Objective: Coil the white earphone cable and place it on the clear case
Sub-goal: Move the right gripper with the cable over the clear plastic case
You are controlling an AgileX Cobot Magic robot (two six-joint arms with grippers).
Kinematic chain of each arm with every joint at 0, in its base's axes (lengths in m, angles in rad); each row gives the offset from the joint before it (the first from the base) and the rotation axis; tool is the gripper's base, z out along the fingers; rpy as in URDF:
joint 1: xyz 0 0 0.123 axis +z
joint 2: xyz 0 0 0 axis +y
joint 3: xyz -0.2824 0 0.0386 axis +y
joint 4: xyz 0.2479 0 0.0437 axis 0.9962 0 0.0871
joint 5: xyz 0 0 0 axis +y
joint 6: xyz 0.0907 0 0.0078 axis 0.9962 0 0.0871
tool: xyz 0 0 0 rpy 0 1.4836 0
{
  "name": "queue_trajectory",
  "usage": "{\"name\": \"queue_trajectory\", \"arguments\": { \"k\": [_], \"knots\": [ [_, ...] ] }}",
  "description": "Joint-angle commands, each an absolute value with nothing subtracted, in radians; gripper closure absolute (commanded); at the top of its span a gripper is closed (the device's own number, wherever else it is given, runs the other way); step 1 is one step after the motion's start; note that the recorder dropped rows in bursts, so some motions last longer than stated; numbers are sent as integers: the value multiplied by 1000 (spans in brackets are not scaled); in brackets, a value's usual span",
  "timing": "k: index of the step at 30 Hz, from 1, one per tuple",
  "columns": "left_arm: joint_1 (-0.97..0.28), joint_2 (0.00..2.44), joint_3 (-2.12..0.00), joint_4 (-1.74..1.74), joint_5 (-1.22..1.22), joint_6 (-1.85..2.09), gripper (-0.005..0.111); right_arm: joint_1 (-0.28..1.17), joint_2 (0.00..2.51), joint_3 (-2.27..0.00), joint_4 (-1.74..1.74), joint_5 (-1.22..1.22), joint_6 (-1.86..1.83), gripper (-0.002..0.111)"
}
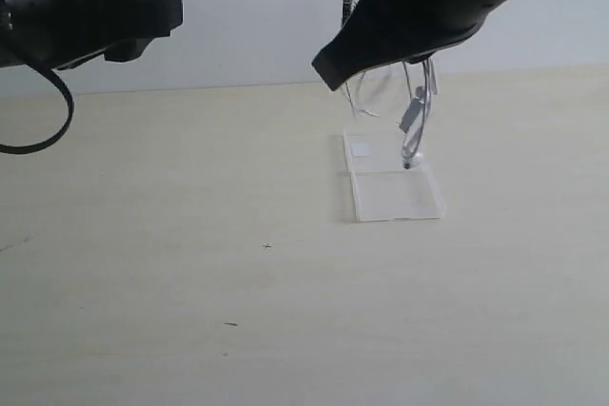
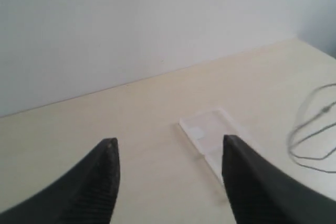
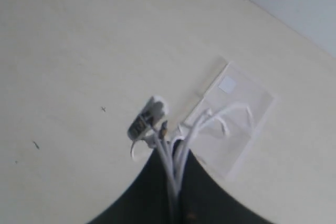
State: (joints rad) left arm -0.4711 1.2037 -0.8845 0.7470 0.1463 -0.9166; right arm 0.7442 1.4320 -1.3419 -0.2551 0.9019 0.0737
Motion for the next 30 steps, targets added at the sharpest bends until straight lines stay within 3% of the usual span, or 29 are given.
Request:
{"name": "queue_trajectory", "arguments": {
  "k": [1, 5, 12, 18, 30],
  "knots": [
    [-468, 1198, -884, 774, 238, -920, 67, 743, 1420, -1342, -267, 1074, 90, 108],
    [-468, 1198, -884, 842, 324, -920, 106, 743, 1420, -1342, -260, 1176, 135, 108],
    [-468, 1200, -879, 885, 458, -909, 107, 743, 1416, -1329, -255, 1221, 178, 108],
    [-462, 1206, -794, 912, 334, -875, 107, 739, 1410, -1201, -299, 1221, 196, 108],
    [-429, 1355, -742, 667, 296, -874, 107, 421, 1547, -1199, -36, 1133, 79, 108]
  ]
}}
